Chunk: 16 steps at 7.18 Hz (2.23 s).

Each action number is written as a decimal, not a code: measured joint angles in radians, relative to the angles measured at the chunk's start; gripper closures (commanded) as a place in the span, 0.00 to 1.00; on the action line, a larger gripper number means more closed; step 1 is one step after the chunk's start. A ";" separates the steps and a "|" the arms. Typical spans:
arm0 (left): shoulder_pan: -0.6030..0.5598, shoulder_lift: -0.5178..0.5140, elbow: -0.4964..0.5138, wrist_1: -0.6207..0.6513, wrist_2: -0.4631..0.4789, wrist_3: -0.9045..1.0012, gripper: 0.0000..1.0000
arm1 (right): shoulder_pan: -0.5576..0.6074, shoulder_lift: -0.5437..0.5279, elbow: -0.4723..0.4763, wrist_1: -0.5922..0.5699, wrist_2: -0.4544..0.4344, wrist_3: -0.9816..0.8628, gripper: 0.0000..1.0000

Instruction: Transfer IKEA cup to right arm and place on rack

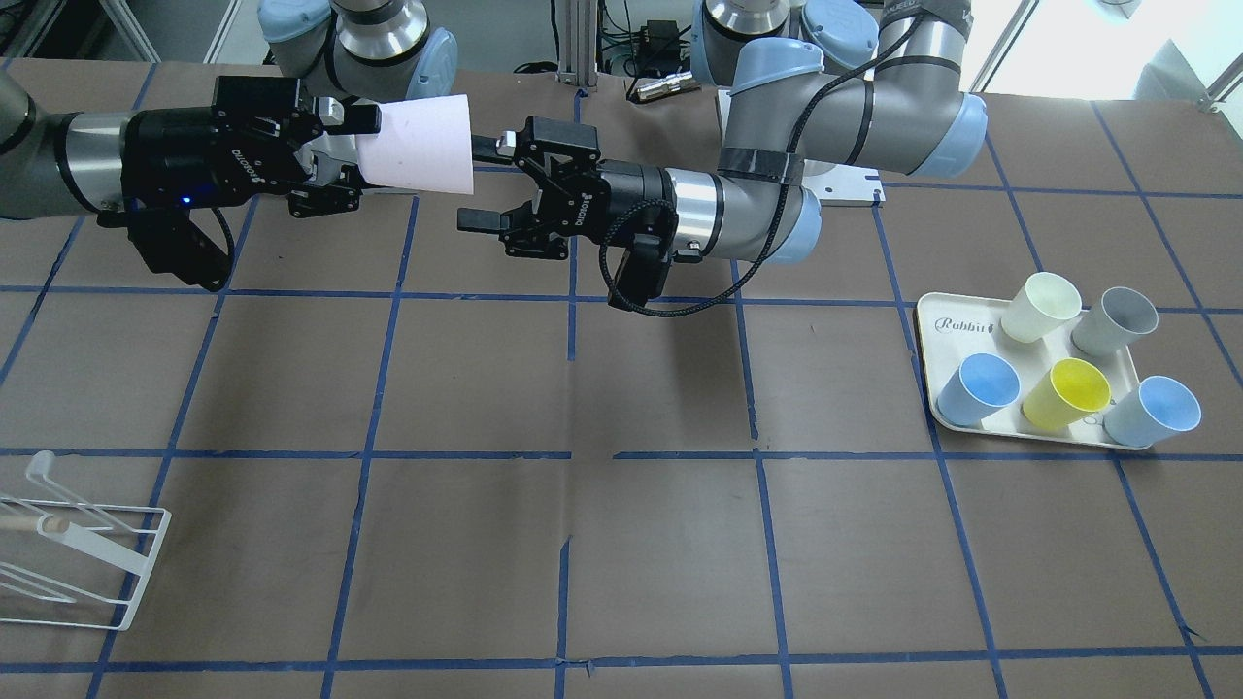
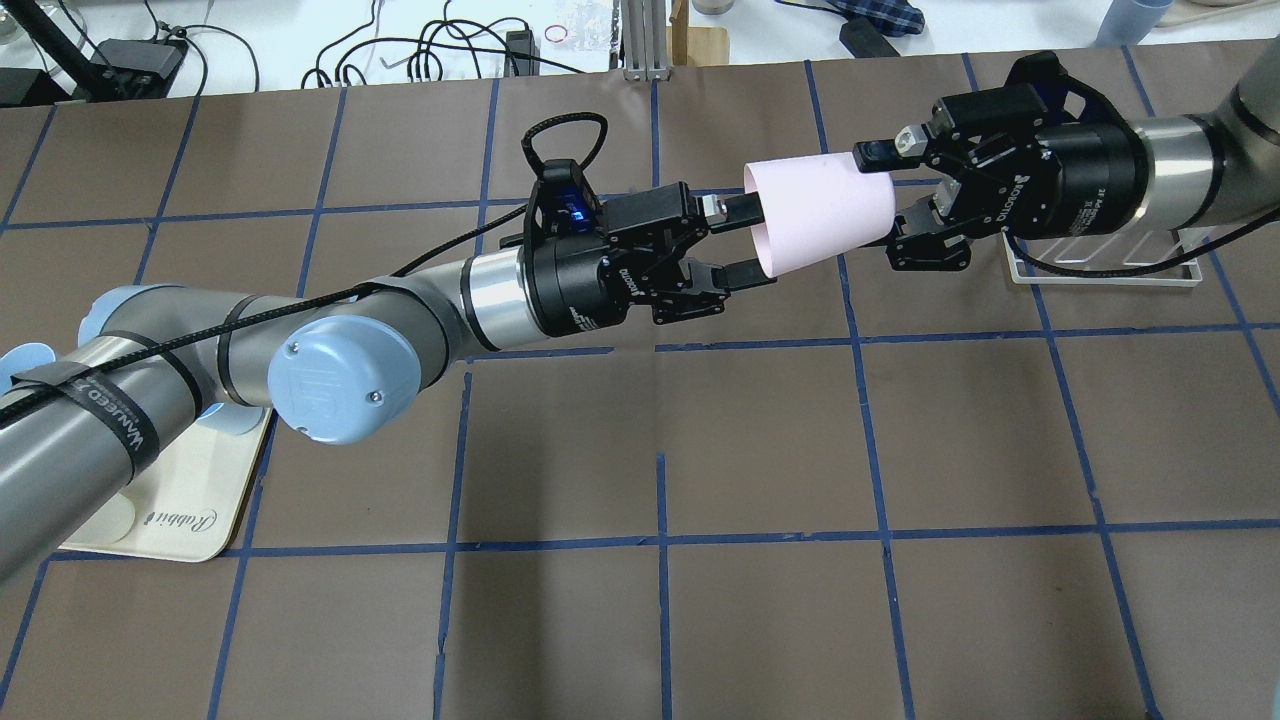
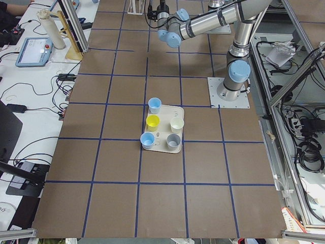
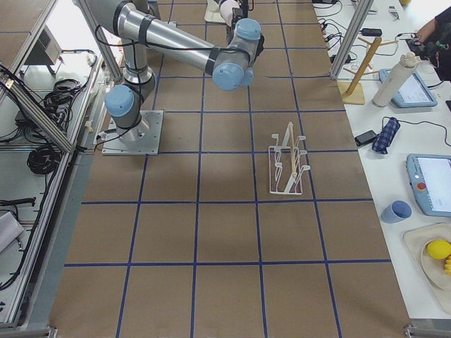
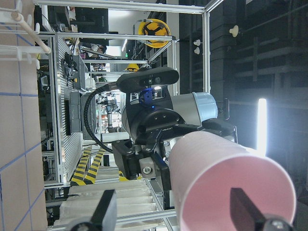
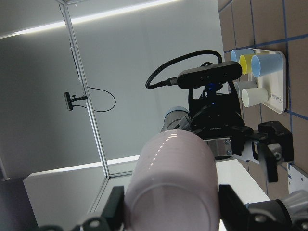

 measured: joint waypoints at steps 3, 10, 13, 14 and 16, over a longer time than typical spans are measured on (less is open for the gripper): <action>0.137 0.012 0.008 0.001 0.239 -0.038 0.00 | 0.000 -0.007 -0.006 -0.159 -0.091 0.001 0.49; 0.236 0.000 0.062 0.487 0.975 -0.614 0.00 | 0.000 -0.007 -0.008 -0.810 -0.535 0.539 0.52; 0.221 0.058 0.187 0.491 1.363 -0.662 0.00 | -0.001 -0.005 -0.028 -1.067 -0.766 0.771 0.53; 0.218 0.081 0.227 0.458 1.480 -0.663 0.00 | -0.003 -0.004 -0.053 -1.125 -0.834 0.825 0.53; 0.217 0.119 0.332 0.298 1.710 -0.665 0.00 | -0.007 -0.002 -0.089 -1.271 -0.968 0.922 0.53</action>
